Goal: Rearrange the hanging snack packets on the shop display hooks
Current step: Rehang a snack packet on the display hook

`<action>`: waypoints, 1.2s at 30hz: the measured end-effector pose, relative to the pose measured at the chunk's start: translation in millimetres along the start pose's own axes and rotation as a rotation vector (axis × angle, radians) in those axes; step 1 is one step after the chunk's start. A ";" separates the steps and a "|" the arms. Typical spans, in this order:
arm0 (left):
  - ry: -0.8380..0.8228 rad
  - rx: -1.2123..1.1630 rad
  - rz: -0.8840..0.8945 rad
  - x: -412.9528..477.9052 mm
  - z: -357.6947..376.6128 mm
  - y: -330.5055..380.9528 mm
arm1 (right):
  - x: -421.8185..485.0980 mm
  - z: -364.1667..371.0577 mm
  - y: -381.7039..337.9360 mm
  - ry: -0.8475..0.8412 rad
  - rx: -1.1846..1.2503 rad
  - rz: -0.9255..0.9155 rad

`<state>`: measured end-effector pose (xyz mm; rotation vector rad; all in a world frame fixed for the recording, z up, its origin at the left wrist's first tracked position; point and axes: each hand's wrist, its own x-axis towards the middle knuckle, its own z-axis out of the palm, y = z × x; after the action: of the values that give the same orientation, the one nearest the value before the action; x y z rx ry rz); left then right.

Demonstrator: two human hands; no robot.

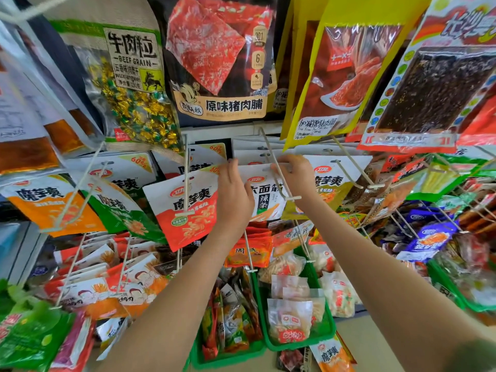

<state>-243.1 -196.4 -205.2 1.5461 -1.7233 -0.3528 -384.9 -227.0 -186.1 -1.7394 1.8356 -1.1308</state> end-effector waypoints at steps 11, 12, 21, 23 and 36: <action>-0.289 0.028 0.073 -107.1 61.9 7.6 | -108.9 -29.7 86.5 0.006 0.013 -0.186; -0.340 0.049 0.070 -114.6 69.9 11.8 | -119.7 -35.8 102.7 -0.017 -0.004 -0.157; -0.757 0.199 0.041 -213.1 177.2 71.6 | -224.6 -120.3 239.1 -0.156 -0.059 0.266; -0.824 0.226 -0.022 -240.1 206.3 83.5 | -250.0 -139.8 274.9 -0.194 -0.044 0.372; -1.146 0.328 -0.229 -455.7 469.3 -7.6 | -461.7 -102.4 583.4 -0.284 -0.109 0.962</action>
<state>-583.9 92.9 -682.8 1.9475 -2.5224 -1.3229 -764.2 193.9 -679.0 -0.7687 2.1486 -0.3743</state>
